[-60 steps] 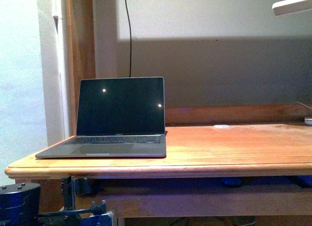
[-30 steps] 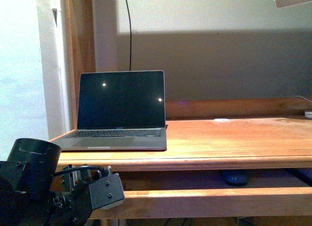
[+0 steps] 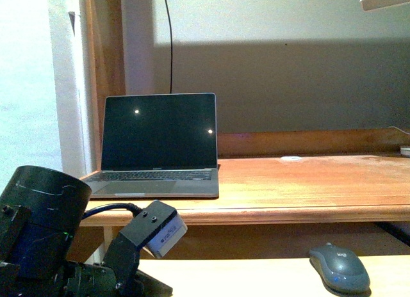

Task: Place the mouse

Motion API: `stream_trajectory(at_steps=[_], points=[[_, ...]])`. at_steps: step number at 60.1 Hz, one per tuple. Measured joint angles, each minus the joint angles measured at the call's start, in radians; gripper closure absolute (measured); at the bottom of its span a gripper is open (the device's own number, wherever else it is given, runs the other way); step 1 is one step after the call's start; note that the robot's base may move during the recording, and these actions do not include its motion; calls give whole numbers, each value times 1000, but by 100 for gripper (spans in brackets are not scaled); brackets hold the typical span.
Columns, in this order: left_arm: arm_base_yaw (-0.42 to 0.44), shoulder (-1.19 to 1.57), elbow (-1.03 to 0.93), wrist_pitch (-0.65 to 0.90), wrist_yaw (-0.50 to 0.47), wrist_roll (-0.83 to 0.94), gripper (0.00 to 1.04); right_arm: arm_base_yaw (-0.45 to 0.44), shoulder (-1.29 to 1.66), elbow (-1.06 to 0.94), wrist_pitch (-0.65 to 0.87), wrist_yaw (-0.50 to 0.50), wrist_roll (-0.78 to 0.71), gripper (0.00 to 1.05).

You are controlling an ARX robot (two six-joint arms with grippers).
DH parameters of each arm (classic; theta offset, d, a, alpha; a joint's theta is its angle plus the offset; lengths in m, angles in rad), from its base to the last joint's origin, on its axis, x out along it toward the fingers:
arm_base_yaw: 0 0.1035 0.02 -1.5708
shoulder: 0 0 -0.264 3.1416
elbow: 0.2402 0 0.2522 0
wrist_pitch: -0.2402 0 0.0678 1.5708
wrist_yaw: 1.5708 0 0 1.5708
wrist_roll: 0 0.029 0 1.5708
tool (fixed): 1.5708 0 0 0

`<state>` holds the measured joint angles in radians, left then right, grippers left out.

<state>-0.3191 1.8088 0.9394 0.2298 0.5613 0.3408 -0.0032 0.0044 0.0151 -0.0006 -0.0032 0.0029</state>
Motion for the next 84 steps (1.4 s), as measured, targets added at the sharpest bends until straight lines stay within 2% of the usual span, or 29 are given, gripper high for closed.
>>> stream_trajectory(at_steps=[5, 13, 18, 23, 27, 37, 49, 52, 56, 65, 69, 75, 76, 79, 84], points=[[-11, -45, -31, 3, 43, -138, 8, 0, 0, 0, 0, 0, 0, 7], [-41, -121, -90, 31, 57, -366, 8, 0, 0, 0, 0, 0, 0, 7], [-71, -188, -132, 72, 32, -494, 8, 0, 0, 0, 0, 0, 0, 7], [-89, -256, -149, 113, -45, -561, 8, 0, 0, 0, 0, 0, 0, 7], [-93, -323, -159, 145, -143, -573, 8, 0, 0, 0, 0, 0, 0, 7], [-127, -535, -245, 237, -531, -412, 8, 0, 0, 0, 0, 0, 0, 7], [-192, -818, -387, 195, -853, -365, 8, 0, 0, 0, 0, 0, 0, 7], [-225, -910, -428, 140, -975, -359, 14, 0, 0, 0, 0, 0, 0, 7], [-234, -1038, -500, 65, -1071, -356, 25, 0, 0, 0, 0, 0, 0, 7], [-215, -1371, -670, -148, -1083, -353, 48, 0, 0, 0, 0, 0, 0, 7], [-153, -1544, -742, -204, -1009, -352, 62, 0, 0, 0, 0, 0, 0, 7], [-37, -1638, -777, -216, -896, -352, 86, 0, 2, 0, -2, -2, 1, 7], [-14, -1648, -786, -219, -874, -352, 91, 3, 13, 3, -15, -26, 8, 7], [35, -1670, -806, -224, -830, -353, 103, 62, 119, 35, 3, -32, 55, 7], [83, -1689, -823, -226, -782, -351, 102, 196, 298, 96, 116, 55, 79, 7]])
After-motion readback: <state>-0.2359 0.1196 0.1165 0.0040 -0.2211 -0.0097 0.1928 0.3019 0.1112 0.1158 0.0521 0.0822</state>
